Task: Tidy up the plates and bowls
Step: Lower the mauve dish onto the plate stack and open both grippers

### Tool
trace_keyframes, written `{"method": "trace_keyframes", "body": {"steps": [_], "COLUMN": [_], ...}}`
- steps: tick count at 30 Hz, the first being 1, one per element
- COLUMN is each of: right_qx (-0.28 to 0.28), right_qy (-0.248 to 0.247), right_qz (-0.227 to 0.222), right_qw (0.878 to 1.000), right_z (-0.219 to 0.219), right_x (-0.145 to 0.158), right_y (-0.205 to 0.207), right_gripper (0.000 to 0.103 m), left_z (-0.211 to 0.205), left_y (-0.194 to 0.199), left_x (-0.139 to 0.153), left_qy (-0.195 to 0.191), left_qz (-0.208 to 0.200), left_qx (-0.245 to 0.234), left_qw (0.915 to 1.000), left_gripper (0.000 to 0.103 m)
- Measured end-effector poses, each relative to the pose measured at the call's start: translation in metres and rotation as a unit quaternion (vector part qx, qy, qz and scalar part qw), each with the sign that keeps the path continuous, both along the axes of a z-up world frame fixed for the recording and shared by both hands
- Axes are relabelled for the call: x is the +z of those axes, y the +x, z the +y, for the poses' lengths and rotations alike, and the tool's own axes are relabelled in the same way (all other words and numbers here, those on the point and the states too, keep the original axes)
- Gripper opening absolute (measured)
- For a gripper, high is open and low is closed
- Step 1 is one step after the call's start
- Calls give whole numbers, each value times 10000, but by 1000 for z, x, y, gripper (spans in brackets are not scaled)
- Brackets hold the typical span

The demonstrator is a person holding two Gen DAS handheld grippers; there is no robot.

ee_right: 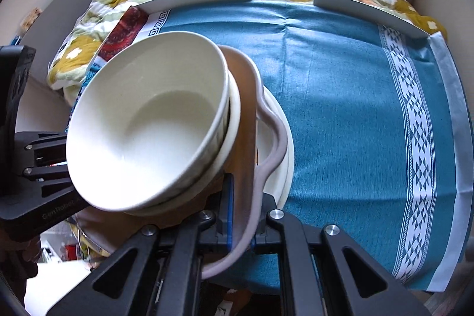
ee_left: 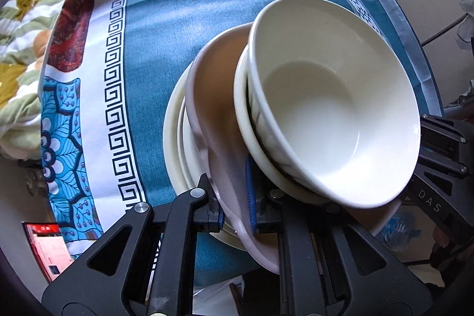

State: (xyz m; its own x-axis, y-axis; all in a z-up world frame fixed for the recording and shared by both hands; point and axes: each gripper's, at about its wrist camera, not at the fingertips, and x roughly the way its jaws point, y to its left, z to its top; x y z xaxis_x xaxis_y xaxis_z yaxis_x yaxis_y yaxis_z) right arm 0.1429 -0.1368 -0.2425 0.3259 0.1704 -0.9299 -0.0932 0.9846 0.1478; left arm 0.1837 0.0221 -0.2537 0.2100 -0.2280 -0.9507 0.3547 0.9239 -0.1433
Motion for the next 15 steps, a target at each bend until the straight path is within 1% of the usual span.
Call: {"method": "trace_keyframes", "body": {"steps": [4, 6, 8, 12, 15], "right_qx": [-184, -245, -255, -344, -388], "right_qy": [154, 215, 221, 349, 427], "right_qz": [3, -4, -28, -8, 78], "right_qw": [9997, 9995, 9994, 9988, 9983], "right_z": [-4, -5, -5, -8, -9], "right_x": [-4, -4, -3, -3, -2], "right_y": [-5, -6, -6, -7, -8], "right_gripper": [8, 8, 8, 8, 8], "left_z": [-3, -2, -3, 5, 7], "left_y": [-5, -6, -7, -9, -10], "left_x": [-1, 0, 1, 6, 13], "left_qy": [107, 98, 167, 37, 46], "left_qz": [-225, -276, -367, -383, -462], "left_qx": [35, 124, 211, 439, 509], "left_qw": [9997, 9995, 9990, 9983, 9976], "left_gripper": [10, 10, 10, 11, 11]}}
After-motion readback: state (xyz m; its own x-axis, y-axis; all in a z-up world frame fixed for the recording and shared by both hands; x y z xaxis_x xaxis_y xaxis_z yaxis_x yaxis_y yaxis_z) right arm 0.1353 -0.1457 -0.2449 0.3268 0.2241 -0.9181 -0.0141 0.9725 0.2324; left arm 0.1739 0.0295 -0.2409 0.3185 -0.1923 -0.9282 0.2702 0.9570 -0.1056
